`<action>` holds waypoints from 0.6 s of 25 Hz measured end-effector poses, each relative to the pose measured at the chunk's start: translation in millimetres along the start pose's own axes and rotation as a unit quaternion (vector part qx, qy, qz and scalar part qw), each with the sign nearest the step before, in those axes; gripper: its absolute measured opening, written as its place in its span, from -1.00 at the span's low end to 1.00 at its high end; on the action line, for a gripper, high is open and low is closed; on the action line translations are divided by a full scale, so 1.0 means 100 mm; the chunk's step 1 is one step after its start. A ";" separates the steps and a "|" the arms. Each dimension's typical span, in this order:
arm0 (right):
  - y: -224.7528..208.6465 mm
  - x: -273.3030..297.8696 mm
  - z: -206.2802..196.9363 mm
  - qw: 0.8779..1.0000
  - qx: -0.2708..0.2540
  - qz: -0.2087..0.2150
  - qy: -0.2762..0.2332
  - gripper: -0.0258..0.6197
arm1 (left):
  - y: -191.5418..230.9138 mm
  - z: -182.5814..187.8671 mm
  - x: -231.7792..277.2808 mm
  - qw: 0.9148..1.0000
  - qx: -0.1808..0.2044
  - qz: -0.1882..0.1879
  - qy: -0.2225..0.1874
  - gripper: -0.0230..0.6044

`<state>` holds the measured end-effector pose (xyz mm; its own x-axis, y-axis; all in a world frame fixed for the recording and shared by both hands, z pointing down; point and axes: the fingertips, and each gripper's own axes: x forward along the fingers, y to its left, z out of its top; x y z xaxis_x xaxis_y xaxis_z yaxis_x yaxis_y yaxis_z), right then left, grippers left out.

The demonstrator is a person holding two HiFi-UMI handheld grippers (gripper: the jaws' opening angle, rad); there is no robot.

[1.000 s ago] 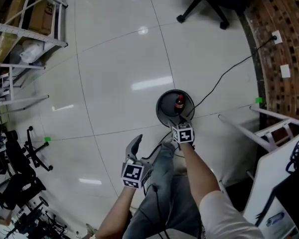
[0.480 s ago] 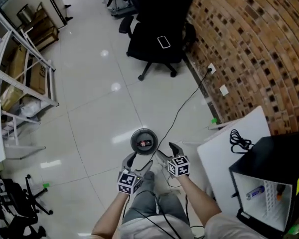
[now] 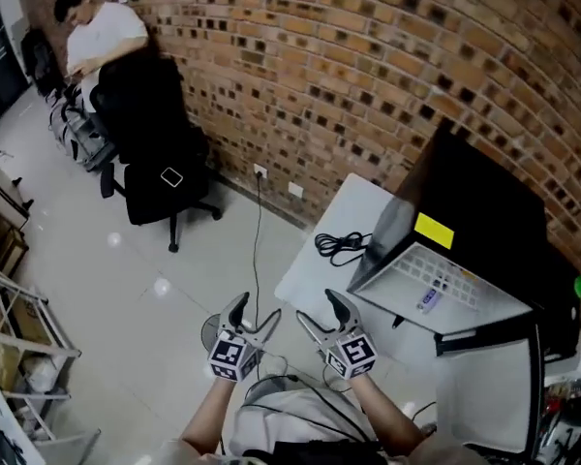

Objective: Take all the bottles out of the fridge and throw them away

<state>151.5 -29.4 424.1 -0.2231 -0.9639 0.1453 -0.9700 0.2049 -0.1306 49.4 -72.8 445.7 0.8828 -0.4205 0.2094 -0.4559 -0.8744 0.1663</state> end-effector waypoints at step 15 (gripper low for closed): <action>-1.30 -3.41 1.40 0.900 -0.054 -0.389 -0.190 0.23 | -3.01 1.61 0.96 0.944 0.044 -0.310 -0.102 0.14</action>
<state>367.1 248.7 254.8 0.5571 -0.8069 -0.1966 -0.8263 -0.5622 -0.0343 289.6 111.1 260.4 0.9844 0.1486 -0.0945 0.1590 -0.9807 0.1139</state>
